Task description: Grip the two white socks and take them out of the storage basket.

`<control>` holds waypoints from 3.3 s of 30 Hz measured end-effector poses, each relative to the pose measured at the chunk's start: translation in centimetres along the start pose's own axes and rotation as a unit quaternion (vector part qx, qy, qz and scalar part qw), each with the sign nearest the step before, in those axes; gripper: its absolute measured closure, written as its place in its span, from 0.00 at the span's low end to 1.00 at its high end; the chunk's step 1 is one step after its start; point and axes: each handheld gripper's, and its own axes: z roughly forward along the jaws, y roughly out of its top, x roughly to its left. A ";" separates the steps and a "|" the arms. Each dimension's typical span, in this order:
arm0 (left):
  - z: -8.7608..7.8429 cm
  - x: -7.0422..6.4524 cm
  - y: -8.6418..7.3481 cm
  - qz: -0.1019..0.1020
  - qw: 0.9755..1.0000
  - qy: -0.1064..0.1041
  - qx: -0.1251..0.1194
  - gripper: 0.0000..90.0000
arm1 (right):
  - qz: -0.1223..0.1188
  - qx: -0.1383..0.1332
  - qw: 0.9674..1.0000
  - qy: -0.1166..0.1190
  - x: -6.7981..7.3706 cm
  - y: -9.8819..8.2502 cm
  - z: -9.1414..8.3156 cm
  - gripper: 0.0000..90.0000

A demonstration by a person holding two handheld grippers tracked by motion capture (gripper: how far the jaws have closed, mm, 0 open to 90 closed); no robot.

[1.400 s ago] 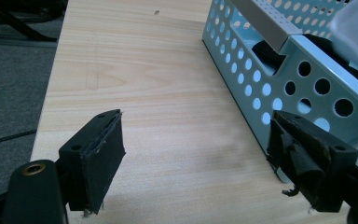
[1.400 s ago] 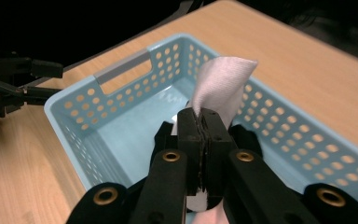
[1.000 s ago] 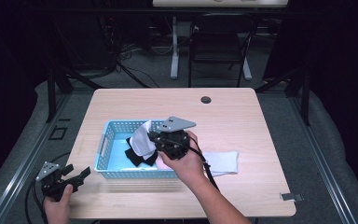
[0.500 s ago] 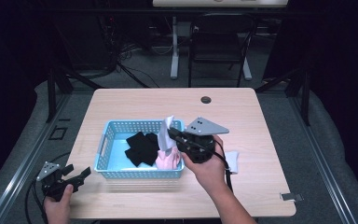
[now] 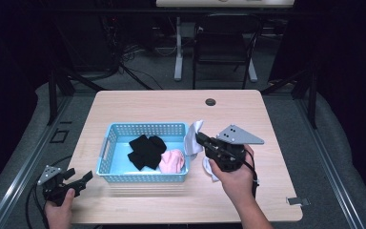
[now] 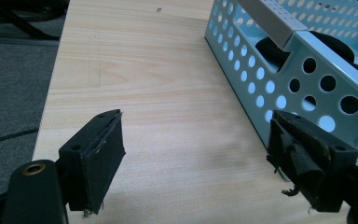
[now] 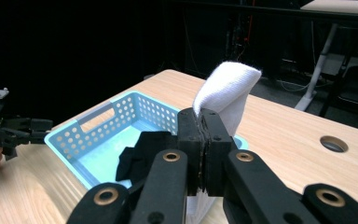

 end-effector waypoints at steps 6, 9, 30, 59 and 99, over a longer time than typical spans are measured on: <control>0.0 0.0 0.0 0.000 1.000 0.000 0.000 0.21 | -0.003 0.010 1.000 -0.009 -0.5 -0.8 -0.8 0.99; 0.0 0.0 0.0 0.000 1.000 0.000 0.000 0.21 | -0.001 0.020 1.000 -0.015 -0.9 -1.4 -0.8 0.99; 0.0 0.0 0.0 0.001 1.000 0.000 0.001 0.21 | 0.050 0.099 0.992 -0.055 -4.5 -7.9 1.0 0.99; 0.0 -0.2 0.0 0.003 1.000 -0.001 0.001 0.21 | 0.185 0.123 0.964 -0.148 -11.7 -14.8 -0.4 0.70; 0.2 -0.2 0.0 0.006 1.000 -0.003 0.004 0.21 | 0.065 0.113 0.988 -0.078 -5.3 -13.9 2.6 0.47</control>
